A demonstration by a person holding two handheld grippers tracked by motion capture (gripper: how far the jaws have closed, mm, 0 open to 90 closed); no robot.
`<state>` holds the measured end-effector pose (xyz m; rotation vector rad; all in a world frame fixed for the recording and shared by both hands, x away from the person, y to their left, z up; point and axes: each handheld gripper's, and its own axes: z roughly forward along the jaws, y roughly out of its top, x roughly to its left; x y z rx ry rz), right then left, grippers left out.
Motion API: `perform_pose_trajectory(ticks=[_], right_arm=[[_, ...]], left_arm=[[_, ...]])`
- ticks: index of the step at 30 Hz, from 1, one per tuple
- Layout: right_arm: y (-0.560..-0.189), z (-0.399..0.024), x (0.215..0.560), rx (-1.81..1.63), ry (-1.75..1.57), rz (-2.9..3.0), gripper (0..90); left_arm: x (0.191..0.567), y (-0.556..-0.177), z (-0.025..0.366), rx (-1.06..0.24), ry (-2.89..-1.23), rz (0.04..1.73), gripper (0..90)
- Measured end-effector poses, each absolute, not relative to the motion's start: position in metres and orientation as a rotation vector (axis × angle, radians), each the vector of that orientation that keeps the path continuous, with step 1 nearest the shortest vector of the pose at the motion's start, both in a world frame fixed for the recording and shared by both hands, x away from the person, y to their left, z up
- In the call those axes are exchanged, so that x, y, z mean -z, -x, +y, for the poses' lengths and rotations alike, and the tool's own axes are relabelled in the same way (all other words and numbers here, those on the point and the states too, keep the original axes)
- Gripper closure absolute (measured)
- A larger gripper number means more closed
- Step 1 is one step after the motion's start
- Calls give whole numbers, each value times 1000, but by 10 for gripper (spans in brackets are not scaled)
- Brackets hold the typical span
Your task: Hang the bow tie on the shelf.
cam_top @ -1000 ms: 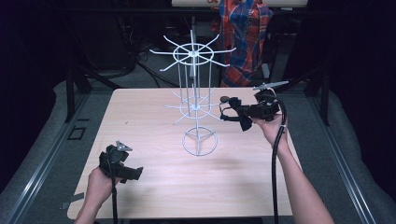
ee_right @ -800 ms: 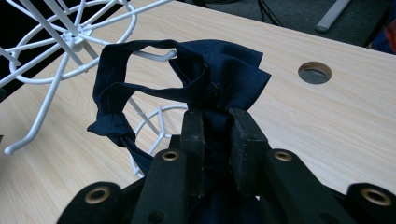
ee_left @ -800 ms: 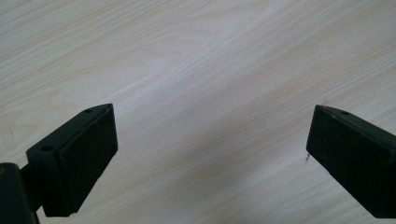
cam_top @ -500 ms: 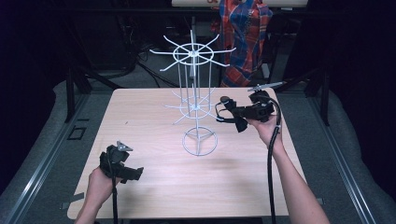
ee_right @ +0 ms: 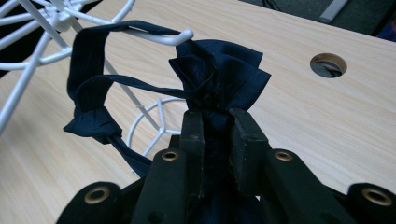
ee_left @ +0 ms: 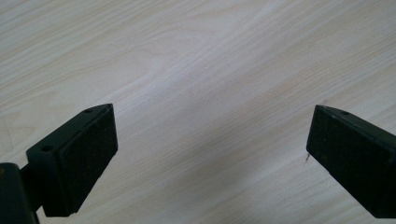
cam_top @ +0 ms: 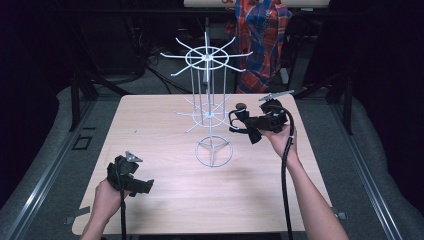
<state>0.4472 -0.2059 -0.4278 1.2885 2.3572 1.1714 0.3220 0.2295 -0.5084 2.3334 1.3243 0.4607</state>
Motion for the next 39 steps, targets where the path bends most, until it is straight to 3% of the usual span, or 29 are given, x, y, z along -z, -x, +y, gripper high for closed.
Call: perform_pose_trajectory(ticks=[39], right_arm=[[-459,-163,455,-1133,-1260,2385,739]], left_arm=[[509,-321,228,-456,-2339,1315,20]])
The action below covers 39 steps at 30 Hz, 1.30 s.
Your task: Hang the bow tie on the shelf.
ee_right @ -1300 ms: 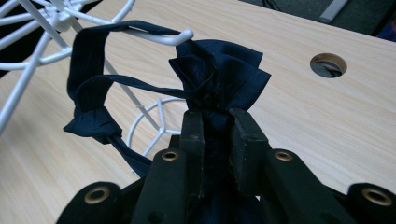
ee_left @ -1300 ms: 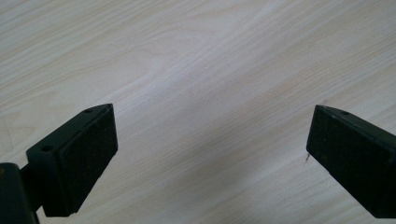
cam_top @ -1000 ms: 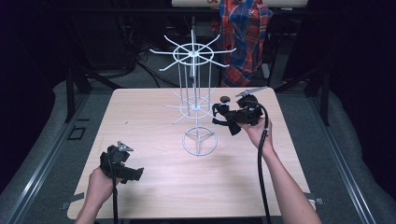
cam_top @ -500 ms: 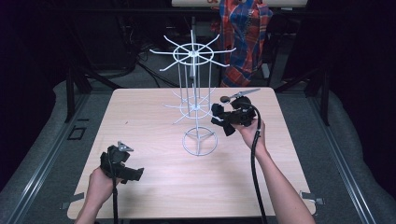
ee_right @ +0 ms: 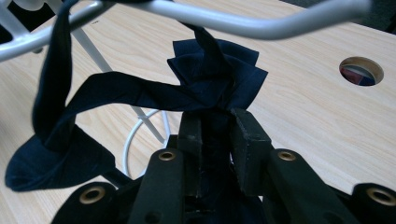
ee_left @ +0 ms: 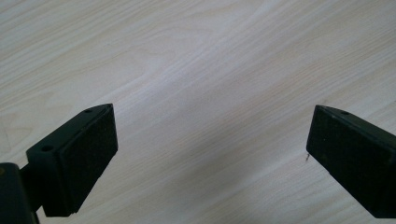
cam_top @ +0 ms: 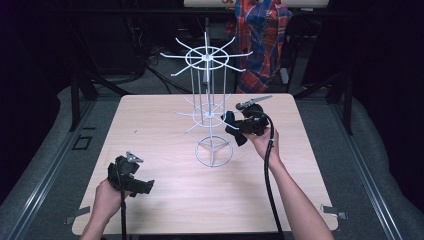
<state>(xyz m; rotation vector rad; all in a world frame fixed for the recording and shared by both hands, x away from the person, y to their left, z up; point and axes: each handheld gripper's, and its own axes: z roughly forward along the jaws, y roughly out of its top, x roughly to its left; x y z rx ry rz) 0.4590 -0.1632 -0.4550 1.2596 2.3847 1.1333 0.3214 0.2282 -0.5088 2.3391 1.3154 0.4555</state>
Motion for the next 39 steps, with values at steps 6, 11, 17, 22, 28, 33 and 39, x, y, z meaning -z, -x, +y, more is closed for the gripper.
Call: perform_pose_trajectory(ticks=[6,11,17,22,28,33,39], right_arm=[[-459,-164,456,-1179,-1263,2371,698],[-457,-165,453,-1183,-1260,2369,664],[-456,-171,451,-1203,-1262,2360,636],[-452,-176,447,-1192,-1260,2358,591],[-446,-184,439,-1164,-1260,2367,492],[-437,-191,430,-1116,-1240,2388,434],[-424,-203,421,-1083,-1222,2392,373]], left_arm=[[509,-321,228,-452,-2341,1303,19],[508,-321,227,-459,-2342,1297,19],[508,-321,227,-461,-2340,1294,19],[508,-320,227,-458,-2341,1290,19],[507,-320,226,-455,-2345,1279,18],[507,-320,226,-456,-2339,1280,17],[507,-320,226,-459,-2334,1278,16]])
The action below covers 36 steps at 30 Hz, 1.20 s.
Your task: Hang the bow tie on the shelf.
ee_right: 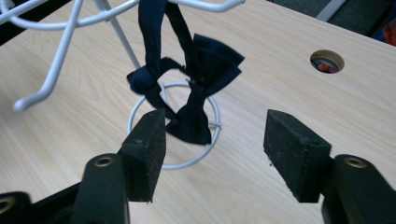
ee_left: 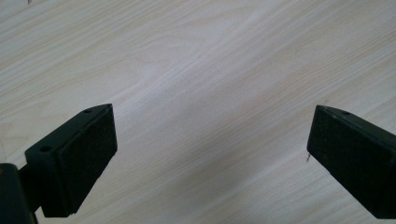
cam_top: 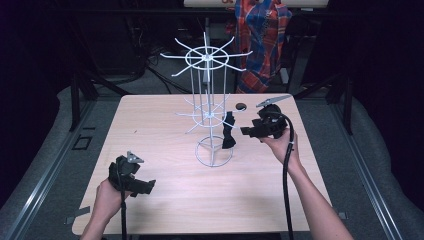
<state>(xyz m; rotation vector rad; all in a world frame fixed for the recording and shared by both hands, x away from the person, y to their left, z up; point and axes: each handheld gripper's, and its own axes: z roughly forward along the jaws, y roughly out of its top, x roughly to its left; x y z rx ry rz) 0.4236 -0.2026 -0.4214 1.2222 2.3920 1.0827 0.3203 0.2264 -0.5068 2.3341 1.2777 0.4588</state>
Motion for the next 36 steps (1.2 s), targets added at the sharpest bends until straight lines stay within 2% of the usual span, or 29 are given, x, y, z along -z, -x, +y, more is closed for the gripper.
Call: perform_pose_trajectory(ticks=[8,19,36], right_arm=[[-405,-215,414,-1007,-1198,2433,327],[-377,-229,422,-934,-1153,2514,186],[-343,-253,481,-662,-1209,2660,84]], left_arm=[[506,-320,226,-454,-2328,1277,10],[507,-320,226,-453,-2335,1278,8],[509,-320,224,-439,-2361,1271,6]])
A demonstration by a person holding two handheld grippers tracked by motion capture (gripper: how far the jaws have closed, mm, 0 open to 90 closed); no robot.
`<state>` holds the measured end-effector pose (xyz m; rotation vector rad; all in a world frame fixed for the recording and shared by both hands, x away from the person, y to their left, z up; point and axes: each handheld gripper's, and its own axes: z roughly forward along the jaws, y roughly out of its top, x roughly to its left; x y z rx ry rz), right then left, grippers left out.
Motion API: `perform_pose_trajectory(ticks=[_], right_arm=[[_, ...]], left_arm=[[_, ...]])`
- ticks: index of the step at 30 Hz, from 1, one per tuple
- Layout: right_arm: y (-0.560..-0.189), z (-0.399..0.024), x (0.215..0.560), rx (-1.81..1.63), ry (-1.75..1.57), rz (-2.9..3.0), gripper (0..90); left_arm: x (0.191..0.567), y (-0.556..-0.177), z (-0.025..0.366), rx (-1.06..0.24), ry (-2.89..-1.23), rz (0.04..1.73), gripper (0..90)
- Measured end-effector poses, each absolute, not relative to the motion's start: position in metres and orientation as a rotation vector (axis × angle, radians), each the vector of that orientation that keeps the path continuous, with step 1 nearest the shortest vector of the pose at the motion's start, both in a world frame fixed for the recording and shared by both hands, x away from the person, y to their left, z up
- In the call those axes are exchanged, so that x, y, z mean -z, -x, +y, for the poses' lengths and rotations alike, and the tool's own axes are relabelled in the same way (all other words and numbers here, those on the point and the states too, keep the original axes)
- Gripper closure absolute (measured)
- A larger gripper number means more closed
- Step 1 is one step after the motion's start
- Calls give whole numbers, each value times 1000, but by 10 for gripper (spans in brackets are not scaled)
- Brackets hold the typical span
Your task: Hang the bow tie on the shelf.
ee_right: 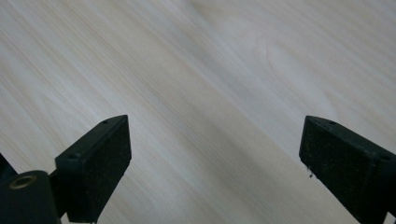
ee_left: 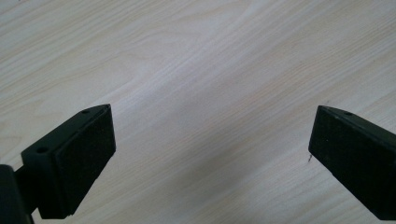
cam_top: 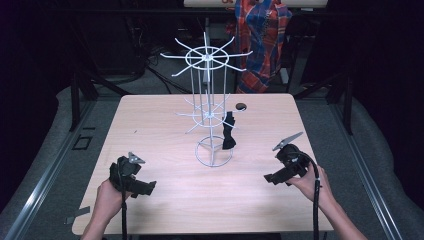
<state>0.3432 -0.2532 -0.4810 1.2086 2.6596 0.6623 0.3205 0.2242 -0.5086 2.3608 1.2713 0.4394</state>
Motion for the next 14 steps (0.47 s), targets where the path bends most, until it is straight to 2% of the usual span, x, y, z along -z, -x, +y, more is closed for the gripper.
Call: perform_pose_trajectory(ticks=[9,14], right_arm=[[-344,-265,511,-553,-1222,2717,76],[-345,-256,521,-379,-1107,2750,79]], left_arm=[[512,-321,221,-441,-2400,1260,3],[514,-321,214,-497,-2462,1259,55]])
